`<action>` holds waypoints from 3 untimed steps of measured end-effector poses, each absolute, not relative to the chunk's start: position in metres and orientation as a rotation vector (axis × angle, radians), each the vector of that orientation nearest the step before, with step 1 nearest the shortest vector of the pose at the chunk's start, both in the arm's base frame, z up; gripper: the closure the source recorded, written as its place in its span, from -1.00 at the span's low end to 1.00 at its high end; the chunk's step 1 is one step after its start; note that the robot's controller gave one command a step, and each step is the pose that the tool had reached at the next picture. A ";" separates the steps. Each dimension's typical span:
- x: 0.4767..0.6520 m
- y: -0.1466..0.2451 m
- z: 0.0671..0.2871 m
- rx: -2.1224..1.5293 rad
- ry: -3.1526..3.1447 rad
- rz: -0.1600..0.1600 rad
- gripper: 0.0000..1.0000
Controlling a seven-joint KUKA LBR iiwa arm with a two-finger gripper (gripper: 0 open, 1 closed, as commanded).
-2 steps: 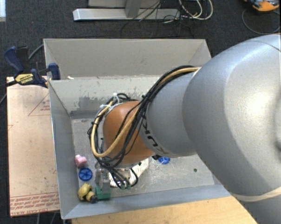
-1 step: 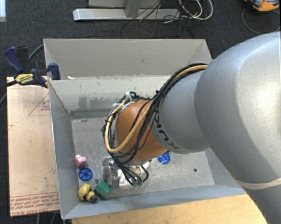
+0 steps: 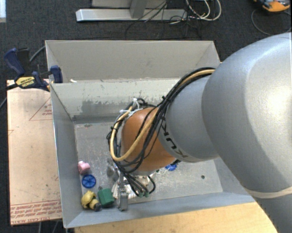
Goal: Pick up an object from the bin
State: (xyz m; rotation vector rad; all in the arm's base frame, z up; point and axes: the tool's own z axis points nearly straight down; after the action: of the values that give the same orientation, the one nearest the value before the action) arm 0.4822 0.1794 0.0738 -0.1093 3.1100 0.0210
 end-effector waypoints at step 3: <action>0.480 0.179 0.073 -0.110 3.119 0.018 1.00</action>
Offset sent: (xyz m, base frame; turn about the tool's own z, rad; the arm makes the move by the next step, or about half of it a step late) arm 0.0000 0.0000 0.0000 0.0000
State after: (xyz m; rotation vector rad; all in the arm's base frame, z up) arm 0.4800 0.1791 0.0727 -0.1104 3.1190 0.0183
